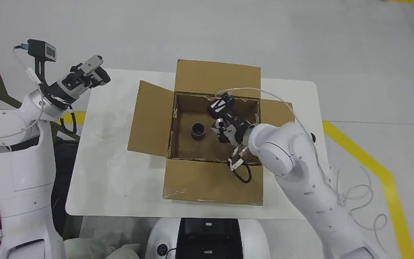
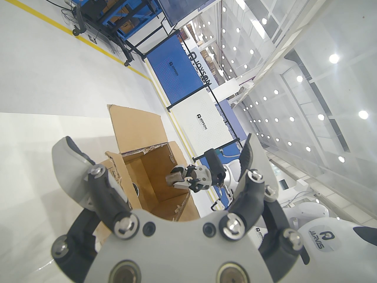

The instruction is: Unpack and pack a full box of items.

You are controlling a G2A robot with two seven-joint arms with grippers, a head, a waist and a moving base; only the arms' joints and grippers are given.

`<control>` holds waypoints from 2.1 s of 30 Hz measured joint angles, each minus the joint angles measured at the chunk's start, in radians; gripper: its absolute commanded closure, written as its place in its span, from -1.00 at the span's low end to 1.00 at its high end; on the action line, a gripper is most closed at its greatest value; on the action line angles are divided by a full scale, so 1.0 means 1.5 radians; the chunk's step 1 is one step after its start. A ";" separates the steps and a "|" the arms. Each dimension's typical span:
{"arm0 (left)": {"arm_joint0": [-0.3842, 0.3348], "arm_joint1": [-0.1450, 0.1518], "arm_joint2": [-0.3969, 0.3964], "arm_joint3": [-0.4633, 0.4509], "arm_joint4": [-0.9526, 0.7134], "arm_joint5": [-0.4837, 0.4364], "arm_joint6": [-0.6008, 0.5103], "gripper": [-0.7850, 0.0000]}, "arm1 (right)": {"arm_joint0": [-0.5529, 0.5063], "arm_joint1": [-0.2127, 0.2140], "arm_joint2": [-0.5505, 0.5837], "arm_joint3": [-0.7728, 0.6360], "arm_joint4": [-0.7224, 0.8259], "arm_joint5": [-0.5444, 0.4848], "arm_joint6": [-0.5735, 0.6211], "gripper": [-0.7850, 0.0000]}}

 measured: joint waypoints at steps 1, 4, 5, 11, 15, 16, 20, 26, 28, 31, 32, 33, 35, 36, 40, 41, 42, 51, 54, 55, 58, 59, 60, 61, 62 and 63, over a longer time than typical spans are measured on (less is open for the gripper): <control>0.000 0.000 0.000 0.000 0.000 0.000 0.000 -1.00 | -0.004 0.001 0.001 -0.007 -0.002 0.003 0.000 1.00; 0.000 0.000 0.000 0.000 0.000 0.000 0.000 -1.00 | -0.010 0.001 0.002 -0.013 -0.005 0.006 -0.003 1.00; 0.000 0.000 0.000 0.000 0.000 0.000 0.000 -1.00 | -0.009 0.001 0.002 -0.013 -0.005 0.006 -0.003 1.00; 0.000 0.000 0.000 0.000 0.000 0.000 0.000 -1.00 | -0.009 0.001 0.002 -0.013 -0.005 0.006 -0.003 1.00; 0.000 0.000 0.000 0.000 0.000 0.000 0.000 -1.00 | -0.009 0.001 0.002 -0.013 -0.005 0.006 -0.003 1.00; 0.000 0.000 0.000 0.000 0.000 0.000 0.000 -1.00 | -0.009 0.001 0.002 -0.013 -0.005 0.006 -0.003 1.00; 0.000 0.000 0.000 0.000 0.000 0.000 0.000 -1.00 | -0.009 0.001 0.002 -0.013 -0.005 0.006 -0.003 1.00; 0.000 0.000 0.000 0.000 0.000 0.000 0.000 -1.00 | -0.019 0.003 0.010 -0.015 -0.005 0.007 -0.017 1.00; 0.000 0.000 0.000 0.000 0.000 0.000 0.000 -1.00 | -0.031 0.007 0.029 -0.034 -0.008 0.008 -0.013 1.00; 0.000 0.000 0.000 0.000 0.000 0.000 0.000 -1.00 | -0.052 0.014 0.061 -0.081 -0.011 0.003 0.014 1.00; 0.000 0.000 0.000 0.000 0.000 0.000 0.000 -1.00 | -0.062 0.017 0.075 -0.101 -0.013 -0.002 0.025 1.00; 0.000 0.000 0.000 0.000 0.000 0.000 0.000 -1.00 | -0.070 0.020 0.086 -0.116 -0.015 -0.006 0.033 1.00; 0.000 0.000 0.000 0.000 0.000 0.000 0.000 -1.00 | -0.090 0.025 0.113 -0.150 -0.016 -0.011 0.049 1.00; 0.000 0.000 0.000 0.000 0.000 0.000 0.000 -1.00 | -0.099 0.027 0.124 -0.164 -0.016 -0.012 0.054 1.00; 0.000 0.000 0.000 0.000 0.000 0.000 0.000 -1.00 | -0.142 0.036 0.175 -0.216 -0.018 -0.011 0.078 1.00; 0.000 0.000 0.000 0.000 0.000 0.000 0.000 -1.00 | -0.156 0.038 0.192 -0.231 -0.017 -0.007 0.081 1.00; 0.000 0.000 0.000 0.000 0.000 0.000 0.000 -1.00 | -0.168 0.040 0.205 -0.242 -0.017 -0.006 0.083 1.00; 0.000 0.000 0.000 0.000 0.000 0.000 0.000 -1.00 | -0.264 0.056 0.328 -0.287 -0.025 -0.023 0.088 1.00; 0.000 0.000 0.000 0.000 0.000 0.000 0.000 -1.00 | -0.286 0.060 0.360 -0.287 -0.021 -0.031 0.084 1.00; 0.000 0.000 0.000 0.000 0.000 0.000 0.000 -1.00 | -0.293 0.061 0.367 -0.287 -0.020 -0.034 0.083 1.00; 0.000 0.000 0.000 0.000 0.000 0.000 0.000 -1.00 | -0.315 0.065 0.392 -0.287 -0.021 -0.041 0.082 1.00; 0.000 0.000 0.000 0.000 0.000 0.000 0.000 -1.00 | -0.324 0.066 0.401 -0.287 -0.023 -0.042 0.083 1.00; 0.000 0.000 0.000 0.000 0.000 0.000 0.000 -1.00 | -0.330 0.067 0.408 -0.287 -0.024 -0.042 0.084 1.00; 0.000 0.000 0.000 0.000 0.000 0.000 0.000 -1.00 | -0.337 0.068 0.414 -0.287 -0.024 -0.043 0.083 1.00; 0.000 0.000 0.000 0.000 0.000 0.000 0.000 -1.00 | -0.345 0.069 0.422 -0.287 -0.024 -0.045 0.081 1.00; 0.000 0.000 0.000 0.000 0.000 0.000 0.000 -1.00 | -0.351 0.070 0.426 -0.287 -0.023 -0.048 0.079 1.00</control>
